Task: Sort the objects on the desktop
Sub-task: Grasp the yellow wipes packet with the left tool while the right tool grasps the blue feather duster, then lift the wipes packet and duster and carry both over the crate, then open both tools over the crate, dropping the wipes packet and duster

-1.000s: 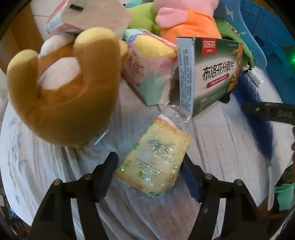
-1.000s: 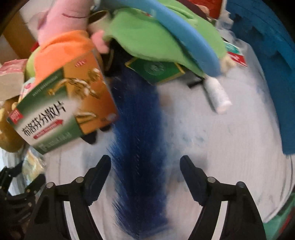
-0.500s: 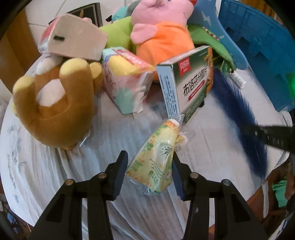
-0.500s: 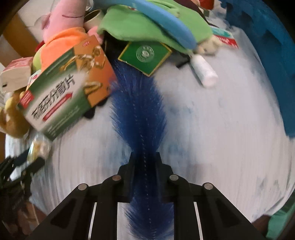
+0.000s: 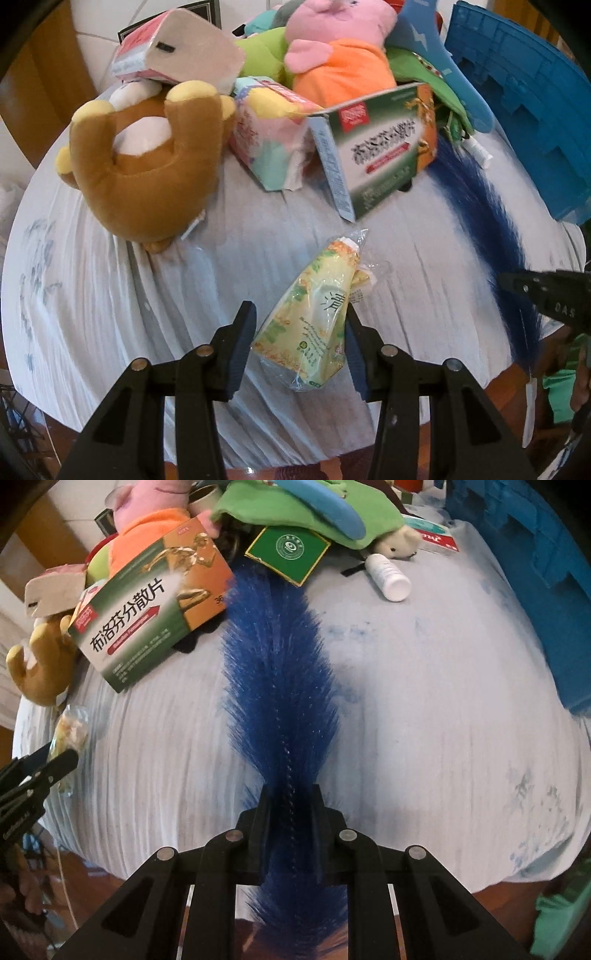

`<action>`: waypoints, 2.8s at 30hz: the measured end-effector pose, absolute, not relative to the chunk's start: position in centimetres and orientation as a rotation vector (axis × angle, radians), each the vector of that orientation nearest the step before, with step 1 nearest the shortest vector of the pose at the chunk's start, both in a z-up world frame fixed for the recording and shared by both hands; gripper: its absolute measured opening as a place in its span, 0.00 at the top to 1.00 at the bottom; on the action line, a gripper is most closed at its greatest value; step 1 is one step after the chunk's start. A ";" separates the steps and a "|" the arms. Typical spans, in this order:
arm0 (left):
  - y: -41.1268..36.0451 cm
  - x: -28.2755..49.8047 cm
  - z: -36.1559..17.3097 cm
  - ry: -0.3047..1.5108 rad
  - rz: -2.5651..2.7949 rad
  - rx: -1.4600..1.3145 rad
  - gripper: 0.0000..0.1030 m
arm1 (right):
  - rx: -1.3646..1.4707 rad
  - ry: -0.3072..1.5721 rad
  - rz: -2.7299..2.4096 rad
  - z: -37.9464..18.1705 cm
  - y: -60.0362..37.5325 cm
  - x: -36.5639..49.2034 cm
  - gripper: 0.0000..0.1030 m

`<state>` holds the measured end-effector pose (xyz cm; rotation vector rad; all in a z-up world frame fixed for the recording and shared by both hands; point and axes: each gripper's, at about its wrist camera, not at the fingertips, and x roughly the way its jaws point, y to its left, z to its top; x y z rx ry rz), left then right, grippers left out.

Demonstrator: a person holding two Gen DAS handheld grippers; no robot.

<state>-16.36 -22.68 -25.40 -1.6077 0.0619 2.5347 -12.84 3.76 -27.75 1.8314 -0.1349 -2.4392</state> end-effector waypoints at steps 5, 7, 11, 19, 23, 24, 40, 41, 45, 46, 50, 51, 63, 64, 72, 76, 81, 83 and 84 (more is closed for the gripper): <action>-19.9 -15.5 -25.0 0.124 2.559 -1.585 0.56 | 1.779 -0.019 -2.490 -28.0 2.8 -13.0 0.81; -18.8 -14.7 -24.4 0.150 2.540 -1.550 0.56 | 1.785 -0.038 -2.493 -27.9 2.6 -11.9 0.84; -17.5 -13.3 -23.2 0.229 2.509 -1.472 0.56 | 1.792 -0.075 -2.523 -27.4 2.9 -8.5 0.85; -13.6 -10.6 -21.5 0.305 2.443 -1.341 0.56 | 1.757 -0.177 -2.665 -22.8 4.5 -2.5 0.85; -12.6 -9.0 -18.4 0.317 2.431 -1.228 0.56 | 1.688 -0.206 -2.779 -19.9 5.3 -4.6 0.85; -12.0 -8.8 -17.6 0.324 2.428 -1.196 0.56 | 1.668 -0.210 -2.807 -19.3 5.9 -4.1 0.85; 4.9 -9.5 1.5 0.329 2.335 -0.681 0.56 | 1.327 -0.060 -3.422 2.9 17.1 0.5 0.85; 5.9 -9.8 2.5 0.327 2.334 -0.668 0.56 | 1.307 -0.056 -3.446 3.9 18.1 0.2 0.85; 11.1 -12.2 6.5 0.322 2.339 -0.605 0.56 | 1.219 -0.012 -3.528 8.1 22.2 -1.8 0.85; 12.7 -13.0 7.4 0.329 2.353 -0.587 0.56 | 1.188 0.003 -3.547 9.2 23.6 -2.7 0.85; 18.9 -16.6 10.1 0.371 2.400 -0.530 0.56 | 1.132 0.065 -3.576 12.5 28.5 -6.4 0.85; 20.2 -17.4 10.5 0.383 2.408 -0.520 0.56 | 1.116 0.103 -3.583 13.4 30.0 -8.0 0.85; 35.8 -33.8 9.2 0.477 2.367 -0.803 0.56 | 1.249 0.224 -3.463 15.1 44.6 -26.8 0.85; 36.6 -35.4 8.6 0.480 2.357 -0.842 0.56 | 1.288 0.198 -3.432 14.4 45.8 -28.5 0.85; 39.8 -41.5 4.0 0.520 2.303 -1.065 0.55 | 1.591 0.057 -3.221 6.7 50.5 -36.7 0.85; 40.1 -43.3 2.4 0.511 2.286 -1.161 0.44 | 1.748 0.055 -3.140 3.2 51.5 -38.1 0.84; 40.1 -44.2 1.2 0.524 2.261 -1.204 0.37 | 1.858 0.079 -3.058 0.8 51.6 -38.6 0.83; 40.3 -44.5 0.9 0.519 2.244 -1.211 0.30 | 1.886 0.090 -3.049 0.1 51.7 -38.7 0.83; 40.3 -44.3 0.8 0.531 2.247 -1.206 0.28 | 1.894 0.096 -3.048 -0.1 51.7 -38.7 0.82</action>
